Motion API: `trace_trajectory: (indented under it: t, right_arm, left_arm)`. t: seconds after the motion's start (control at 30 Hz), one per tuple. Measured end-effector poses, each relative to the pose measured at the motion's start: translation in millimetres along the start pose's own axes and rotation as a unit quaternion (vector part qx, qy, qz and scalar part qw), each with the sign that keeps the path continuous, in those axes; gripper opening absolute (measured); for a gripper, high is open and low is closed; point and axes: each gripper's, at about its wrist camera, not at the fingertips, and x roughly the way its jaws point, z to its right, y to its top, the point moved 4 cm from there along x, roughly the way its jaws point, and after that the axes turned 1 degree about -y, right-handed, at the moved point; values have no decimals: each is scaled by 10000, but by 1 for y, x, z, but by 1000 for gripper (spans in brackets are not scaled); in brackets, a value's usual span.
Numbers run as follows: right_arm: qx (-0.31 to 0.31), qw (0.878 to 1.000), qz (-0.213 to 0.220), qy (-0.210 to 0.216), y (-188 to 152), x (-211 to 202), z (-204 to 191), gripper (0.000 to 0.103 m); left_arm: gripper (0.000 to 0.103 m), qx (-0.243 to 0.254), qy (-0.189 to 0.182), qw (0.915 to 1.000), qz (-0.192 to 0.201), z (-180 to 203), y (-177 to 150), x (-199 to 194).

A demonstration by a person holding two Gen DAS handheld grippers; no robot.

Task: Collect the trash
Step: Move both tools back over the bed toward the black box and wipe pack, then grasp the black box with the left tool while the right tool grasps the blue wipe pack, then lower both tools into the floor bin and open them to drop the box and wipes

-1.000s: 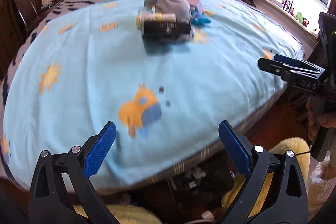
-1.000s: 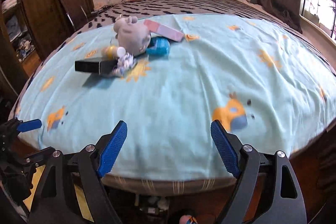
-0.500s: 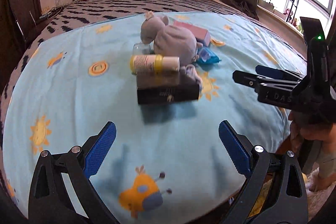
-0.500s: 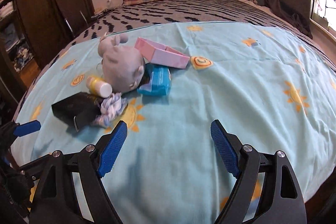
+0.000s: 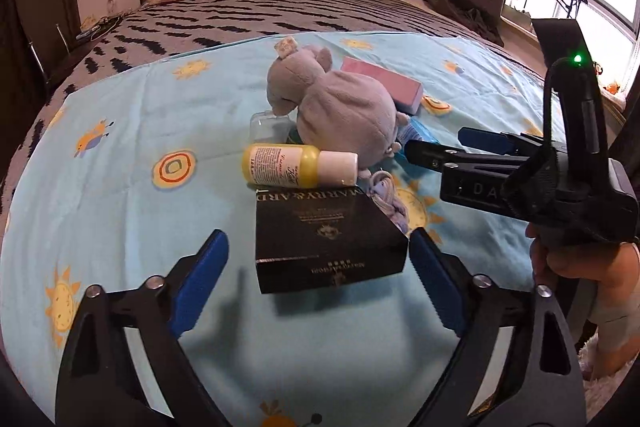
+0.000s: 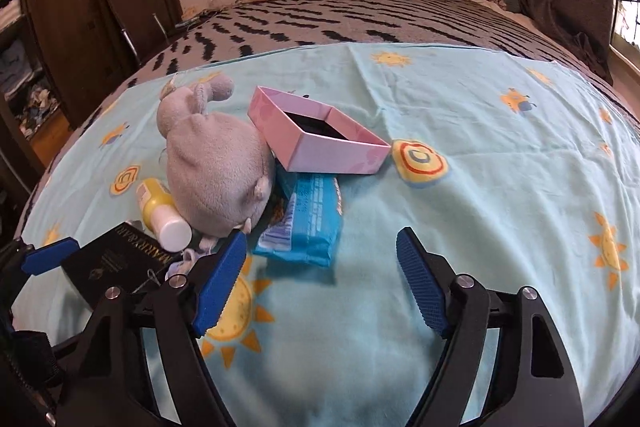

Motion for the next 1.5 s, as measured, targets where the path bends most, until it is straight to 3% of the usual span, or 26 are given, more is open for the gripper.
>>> trace_trajectory:
  t: [0.07,0.17,0.23,0.27,0.73,0.93,1.5]
  right_arm:
    - [-20,9999,-167,-42,1,12,-1,74]
    - [66,9997,-244,-44,3,20,3,71]
    - [86,9996,-271,-57,3,21,5,57]
    - [80,9995,-291,-105,2,23,6,44]
    - [26,9996,-247,-109,-33,-14,10,42]
    - [45,9997,-225,-83,-61,-46,8,42]
    - [-49,9995,-192,253,-142,-128,-21,42]
  left_arm:
    - [72,-17,-33,10000,-29,-2,1,2]
    - [70,8,-13,10000,-80,-4,2,6]
    - [70,32,-7,9999,-103,-4,0,7]
    - [70,46,7,9999,-126,-4,-1,9]
    - [69,177,99,9996,-218,-3,-26,-6]
    - [69,-30,94,9998,-145,-11,-50,-33]
    - [68,13,123,9995,-297,0,-126,-85]
